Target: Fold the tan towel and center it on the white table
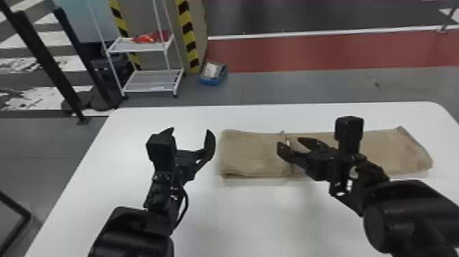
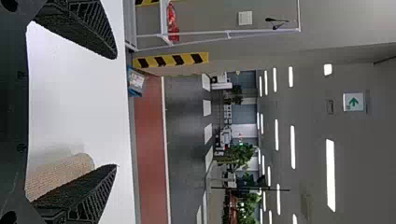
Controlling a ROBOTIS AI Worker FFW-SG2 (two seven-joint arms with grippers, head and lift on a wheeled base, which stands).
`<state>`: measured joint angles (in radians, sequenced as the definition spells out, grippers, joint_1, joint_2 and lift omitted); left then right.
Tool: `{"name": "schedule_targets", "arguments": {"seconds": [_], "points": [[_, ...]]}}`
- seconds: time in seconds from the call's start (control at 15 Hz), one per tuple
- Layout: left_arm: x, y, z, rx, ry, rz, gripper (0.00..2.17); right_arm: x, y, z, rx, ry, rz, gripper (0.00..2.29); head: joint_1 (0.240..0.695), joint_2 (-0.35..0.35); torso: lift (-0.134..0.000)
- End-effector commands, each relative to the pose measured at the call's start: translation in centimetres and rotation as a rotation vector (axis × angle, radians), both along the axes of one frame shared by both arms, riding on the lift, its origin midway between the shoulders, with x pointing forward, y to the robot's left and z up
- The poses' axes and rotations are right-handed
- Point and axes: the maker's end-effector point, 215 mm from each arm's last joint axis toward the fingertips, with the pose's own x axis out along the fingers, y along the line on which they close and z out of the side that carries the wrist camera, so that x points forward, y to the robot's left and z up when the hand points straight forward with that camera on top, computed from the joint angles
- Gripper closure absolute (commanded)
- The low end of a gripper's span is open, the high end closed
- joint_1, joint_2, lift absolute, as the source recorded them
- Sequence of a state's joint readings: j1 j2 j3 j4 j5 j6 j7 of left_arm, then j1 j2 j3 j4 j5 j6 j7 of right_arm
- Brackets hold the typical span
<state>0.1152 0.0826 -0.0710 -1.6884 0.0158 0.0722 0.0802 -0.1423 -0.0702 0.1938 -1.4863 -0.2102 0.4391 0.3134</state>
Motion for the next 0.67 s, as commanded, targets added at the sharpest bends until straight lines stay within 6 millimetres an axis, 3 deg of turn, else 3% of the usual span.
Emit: {"name": "schedule_targets", "arguments": {"seconds": [0.0,0.4,0.6], "points": [[0.3,0.8,0.3,0.011,-0.026,0.003,0.04,1.0,1.6,-0.5,-0.044,0.005,-0.002,0.41,0.695,0.146,-0.113],[0.8,1.7,0.0,0.023,-0.036,-0.007,0.04,1.7,2.1,-2.4,-0.116,0.049,-0.042,0.51,0.695,0.175,-0.113],[0.8,1.9,-0.4,0.027,-0.032,-0.006,0.04,1.0,2.1,-3.4,-0.158,0.067,-0.06,0.51,0.695,0.18,-0.113]]}}
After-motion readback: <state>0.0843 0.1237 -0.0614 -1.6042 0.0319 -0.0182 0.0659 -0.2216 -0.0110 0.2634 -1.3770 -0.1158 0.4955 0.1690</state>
